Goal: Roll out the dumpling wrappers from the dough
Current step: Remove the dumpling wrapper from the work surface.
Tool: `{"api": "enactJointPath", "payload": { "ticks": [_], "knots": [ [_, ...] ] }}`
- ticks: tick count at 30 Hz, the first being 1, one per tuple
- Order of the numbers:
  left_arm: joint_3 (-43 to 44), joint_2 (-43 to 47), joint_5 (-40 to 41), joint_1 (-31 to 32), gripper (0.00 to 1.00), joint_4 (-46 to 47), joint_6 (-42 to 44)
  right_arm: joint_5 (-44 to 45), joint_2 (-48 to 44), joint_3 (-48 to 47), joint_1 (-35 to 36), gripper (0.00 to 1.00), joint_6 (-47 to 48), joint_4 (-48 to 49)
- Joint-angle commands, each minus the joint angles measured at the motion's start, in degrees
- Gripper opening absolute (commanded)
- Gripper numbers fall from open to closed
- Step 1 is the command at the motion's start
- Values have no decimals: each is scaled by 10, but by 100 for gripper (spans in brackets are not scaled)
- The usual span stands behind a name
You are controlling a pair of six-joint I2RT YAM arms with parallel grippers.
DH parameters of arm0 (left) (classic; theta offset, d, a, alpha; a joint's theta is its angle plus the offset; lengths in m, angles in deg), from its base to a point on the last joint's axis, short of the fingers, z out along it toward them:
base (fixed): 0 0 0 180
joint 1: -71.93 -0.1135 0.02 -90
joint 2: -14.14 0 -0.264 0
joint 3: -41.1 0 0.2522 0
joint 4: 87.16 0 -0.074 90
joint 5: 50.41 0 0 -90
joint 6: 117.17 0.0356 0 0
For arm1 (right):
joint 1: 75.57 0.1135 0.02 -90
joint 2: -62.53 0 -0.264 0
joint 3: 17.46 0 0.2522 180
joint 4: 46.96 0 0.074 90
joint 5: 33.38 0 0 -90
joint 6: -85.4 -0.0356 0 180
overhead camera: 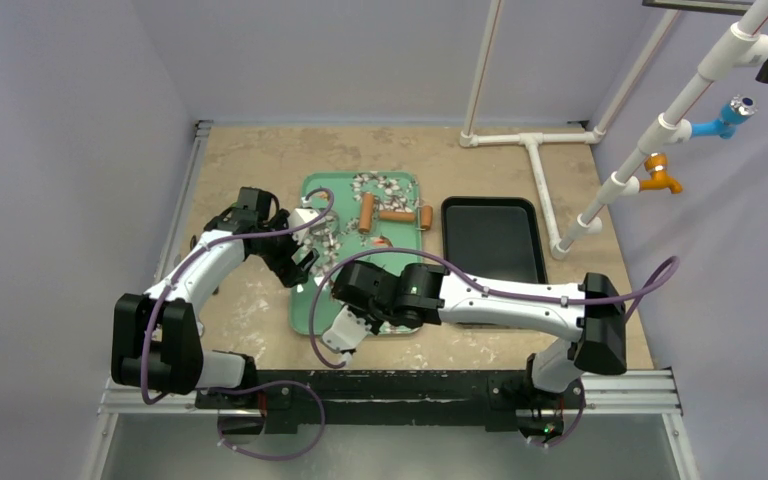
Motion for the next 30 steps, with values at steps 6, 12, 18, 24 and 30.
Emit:
{"api": "enactJointPath", "payload": {
  "ticks": [6,12,18,24,30],
  "knots": [
    [21,0,-19,-5,100,2,6,19,23,-10,7,0,-2,77],
    [24,-10,3,-5,100,1,4,60,29,-7,6,0,-19,109],
    [28,-15,2,-5,100,-4,1,90,39,4,6,0,-33,153],
    [32,-19,-2,-8,100,-7,-1,93,49,14,5,0,-33,188],
    [34,-16,-4,-15,100,-8,-5,107,58,17,0,0,-38,209]
  ]
}}
